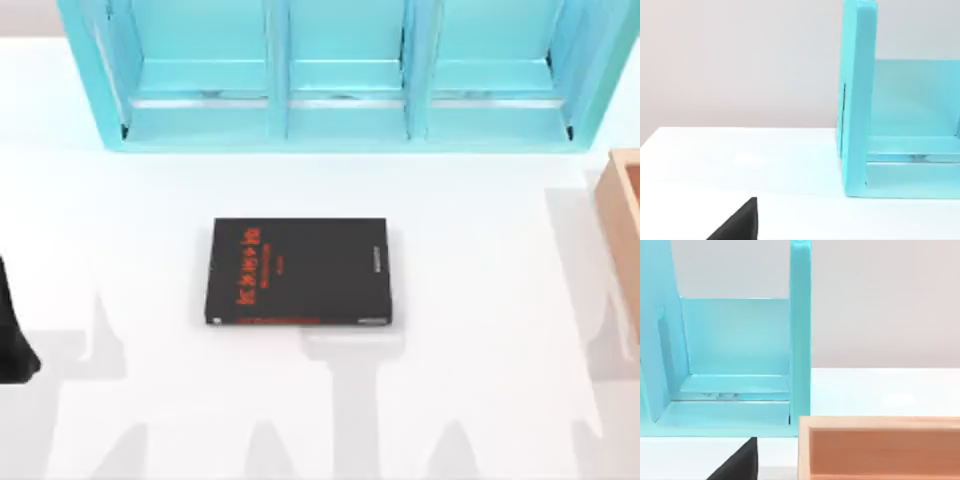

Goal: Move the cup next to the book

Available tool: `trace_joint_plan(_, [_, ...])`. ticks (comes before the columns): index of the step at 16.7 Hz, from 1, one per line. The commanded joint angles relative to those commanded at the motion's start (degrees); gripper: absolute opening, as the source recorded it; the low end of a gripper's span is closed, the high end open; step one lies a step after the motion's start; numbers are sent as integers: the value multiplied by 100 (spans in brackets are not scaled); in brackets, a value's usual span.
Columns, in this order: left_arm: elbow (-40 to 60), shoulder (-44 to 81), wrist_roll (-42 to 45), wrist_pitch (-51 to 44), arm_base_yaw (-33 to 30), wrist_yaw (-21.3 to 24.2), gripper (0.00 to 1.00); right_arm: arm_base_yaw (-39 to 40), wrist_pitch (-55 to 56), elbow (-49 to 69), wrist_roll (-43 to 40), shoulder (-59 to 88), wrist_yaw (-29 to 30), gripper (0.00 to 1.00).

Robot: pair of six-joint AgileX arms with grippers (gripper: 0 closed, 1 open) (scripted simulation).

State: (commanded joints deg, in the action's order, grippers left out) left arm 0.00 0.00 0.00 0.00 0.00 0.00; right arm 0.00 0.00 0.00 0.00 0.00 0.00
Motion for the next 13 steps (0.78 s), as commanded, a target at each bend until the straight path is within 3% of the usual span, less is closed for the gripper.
trace_joint_plan(6, [568, 573, 584, -370, -53, -73, 100, 0, 0, 0, 0, 0, 0, 100])
trace_joint_plan(9, [1494, 1622, 1640, -1009, -100, -154, 100, 0, 0, 0, 0, 0, 0, 100])
trace_joint_plan(13, [3010, 3733, 3682, -2247, -58, -234, 100, 0, 0, 0, 0, 0, 0, 100])
